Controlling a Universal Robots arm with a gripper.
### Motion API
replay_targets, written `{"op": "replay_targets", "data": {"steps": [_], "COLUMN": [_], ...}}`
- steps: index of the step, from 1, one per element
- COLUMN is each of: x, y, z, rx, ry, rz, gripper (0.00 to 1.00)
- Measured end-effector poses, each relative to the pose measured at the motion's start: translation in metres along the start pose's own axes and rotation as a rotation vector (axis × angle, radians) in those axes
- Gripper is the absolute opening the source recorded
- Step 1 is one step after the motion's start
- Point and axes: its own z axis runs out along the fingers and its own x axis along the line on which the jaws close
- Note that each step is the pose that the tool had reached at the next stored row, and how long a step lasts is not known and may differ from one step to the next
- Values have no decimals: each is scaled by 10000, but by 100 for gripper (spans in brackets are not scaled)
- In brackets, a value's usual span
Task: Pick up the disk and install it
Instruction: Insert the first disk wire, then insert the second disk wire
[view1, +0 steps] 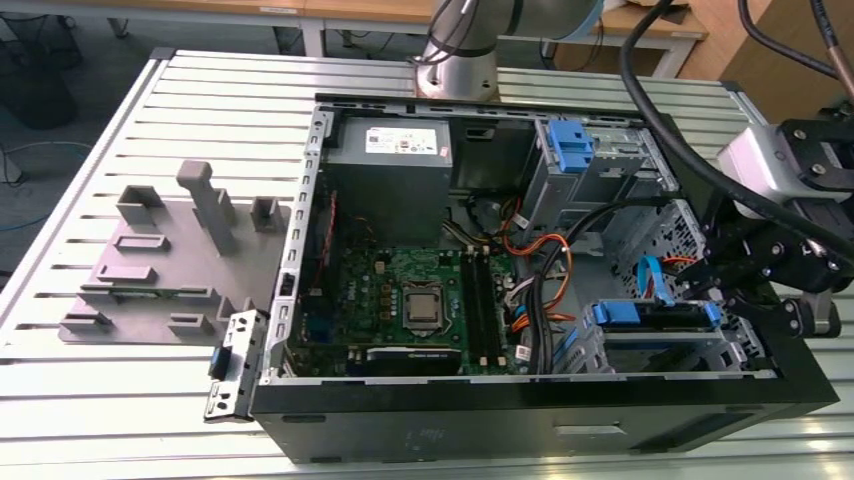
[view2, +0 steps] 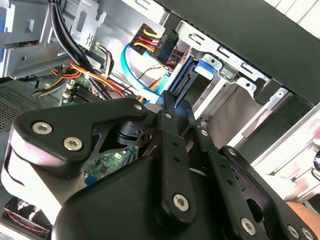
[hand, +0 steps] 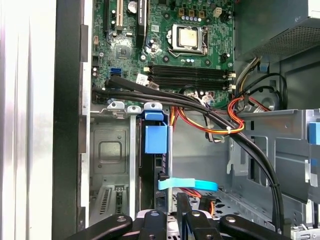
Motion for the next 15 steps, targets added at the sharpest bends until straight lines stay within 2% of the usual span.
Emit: {"op": "replay_targets", "data": {"steps": [4, 15], "x": [-5, -27], "y": [0, 1], "z": [-23, -21], "rx": [0, 0], "ry": [0, 0], "rz": [0, 0], "gripper": [23, 23]}}
